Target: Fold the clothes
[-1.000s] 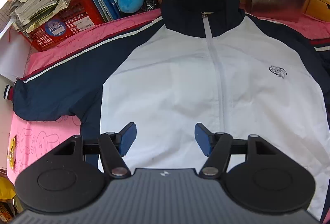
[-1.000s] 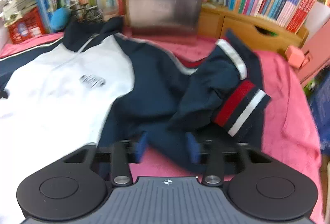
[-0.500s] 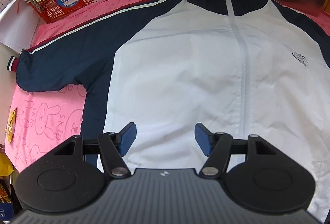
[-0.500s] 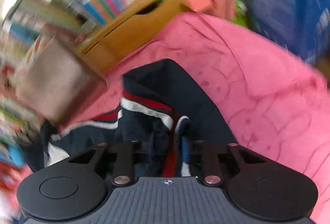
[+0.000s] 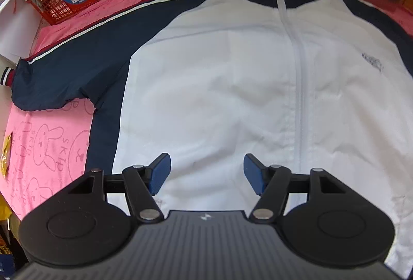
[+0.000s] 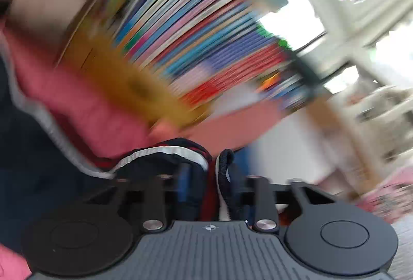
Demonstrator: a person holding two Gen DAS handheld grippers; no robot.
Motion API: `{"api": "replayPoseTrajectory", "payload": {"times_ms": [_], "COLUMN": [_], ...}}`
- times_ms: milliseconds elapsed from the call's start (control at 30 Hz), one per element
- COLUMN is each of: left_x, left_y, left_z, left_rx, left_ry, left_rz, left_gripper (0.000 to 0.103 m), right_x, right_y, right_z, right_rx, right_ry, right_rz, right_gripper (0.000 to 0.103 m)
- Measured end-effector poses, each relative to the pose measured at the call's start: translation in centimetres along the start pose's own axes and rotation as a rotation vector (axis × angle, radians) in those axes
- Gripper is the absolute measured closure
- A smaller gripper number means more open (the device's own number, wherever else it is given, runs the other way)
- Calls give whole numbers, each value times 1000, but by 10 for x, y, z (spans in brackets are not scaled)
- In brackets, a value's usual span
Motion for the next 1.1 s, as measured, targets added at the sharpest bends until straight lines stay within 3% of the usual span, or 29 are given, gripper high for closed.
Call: {"api": "replayPoseTrajectory", "payload": {"times_ms": [33, 133, 167, 200, 300, 400, 467, 567, 633, 667, 733, 767, 800, 833, 900, 933, 967, 1000, 1100], "left_x": [2, 3, 2, 1, -1, 1, 6, 16, 21, 23, 25, 26, 27, 28, 30, 31, 31, 32, 37], "left_y": [0, 1, 2, 2, -2, -8, -14, -23, -25, -25, -25, -25, -25, -26, -26, -24, -20, -15, -3], "left_z": [3, 20, 27, 35, 56, 70, 73, 70, 67, 66, 65, 66, 69, 72, 79, 83, 86, 88, 80], "left_rx": [-12, -43, -52, -62, -95, -128, -149, -167, -203, -222, -254, -264, -270, -272, -275, -268, -252, -230, -136], "left_ry": [0, 27, 40, 53, 98, 134, 146, 135, 90, 65, 25, 15, 13, 17, 35, 50, 65, 78, 48], "left_rz": [0, -23, -34, -44, -54, -52, -42, -27, -44, -52, -60, -62, -64, -66, -58, -58, -68, -89, -157], "left_gripper": [37, 37, 37, 37, 37, 37, 37, 37, 34, 33, 33, 32, 29, 26, 27, 30, 32, 32, 32], "right_x": [9, 26, 24, 21, 10, -16, -43, -83, -90, -86, -74, -68, -64, -61, -53, -53, -55, -59, -67], "right_y": [-8, -17, -5, 10, 48, 85, 92, 101, 95, 88, 72, 64, 51, 31, -9, -20, -15, -7, 56], "right_z": [13, 39, 32, 21, -10, -1, 39, 125, 185, 210, 225, 218, 207, 192, 152, 131, 117, 105, 112], "right_rx": [-1, 20, 34, 54, 130, -72, -303, -738, -902, -923, -842, -755, -684, -623, -439, -356, -356, -375, -542], "right_ry": [28, 66, -1, -91, -312, -568, -626, -673, -602, -528, -404, -344, -328, -347, -420, -439, -467, -497, -508], "right_rz": [19, 35, 14, -13, -66, -141, -159, -99, 16, 71, 76, 22, -4, 4, 94, 131, 122, 103, 15], "right_gripper": [32, 24, 18, 3, 0, 1, 0, 6, 24, 28, 28, 21, 3, 1, 3, 19, 28, 30, 28]}}
Point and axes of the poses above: each gripper's, at about its wrist camera, not at the fingertips, and y roughly against the way its jaws point, z to its left, x to its underside, the point moved 9 cm from there along -y, roughly the way its jaws point, and after that the axes turned 7 degrees about -y, right-handed, at the moved point
